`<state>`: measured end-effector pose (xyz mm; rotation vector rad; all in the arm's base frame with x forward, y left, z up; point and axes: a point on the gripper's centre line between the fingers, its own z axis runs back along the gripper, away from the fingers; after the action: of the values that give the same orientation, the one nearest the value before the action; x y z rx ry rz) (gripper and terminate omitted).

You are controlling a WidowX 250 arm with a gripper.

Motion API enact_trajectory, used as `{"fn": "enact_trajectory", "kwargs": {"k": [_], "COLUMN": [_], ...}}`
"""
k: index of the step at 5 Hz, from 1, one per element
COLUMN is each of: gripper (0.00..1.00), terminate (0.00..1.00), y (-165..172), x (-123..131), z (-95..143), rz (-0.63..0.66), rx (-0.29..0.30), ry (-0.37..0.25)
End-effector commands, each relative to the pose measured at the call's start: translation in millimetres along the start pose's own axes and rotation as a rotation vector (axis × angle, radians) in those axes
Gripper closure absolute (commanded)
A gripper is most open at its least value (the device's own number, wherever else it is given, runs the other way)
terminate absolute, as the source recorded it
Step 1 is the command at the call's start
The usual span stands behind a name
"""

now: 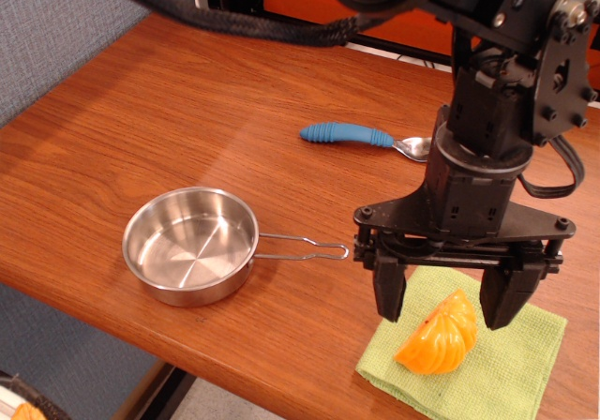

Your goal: Move the blue-handled scoop to the left of the silver pot.

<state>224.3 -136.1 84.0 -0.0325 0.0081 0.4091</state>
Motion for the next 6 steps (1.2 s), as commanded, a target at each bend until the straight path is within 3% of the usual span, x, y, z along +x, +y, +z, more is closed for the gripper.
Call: {"fn": "enact_trajectory", "kwargs": {"k": [1,2,3,4,5,6], "gripper": [0.00,0.00,0.00,0.00,0.00,0.00], "terminate": [0.00,0.00,0.00,0.00,0.00,0.00], "y": [0.0,3.1,6.1,12.7,16.8,18.8], "x": [0.0,12.6,31.6,63.9,104.9,138.2], "z": [0.0,5.4,14.1,16.3,9.6,1.6], "rz": [0.000,-0.039,-0.065,-0.205,-0.412,-0.663], "rx": [0.000,0.008,0.054,0.076,0.055,0.128], "ry": [0.000,0.004,-0.032,-0.034,-0.053,-0.084]}}
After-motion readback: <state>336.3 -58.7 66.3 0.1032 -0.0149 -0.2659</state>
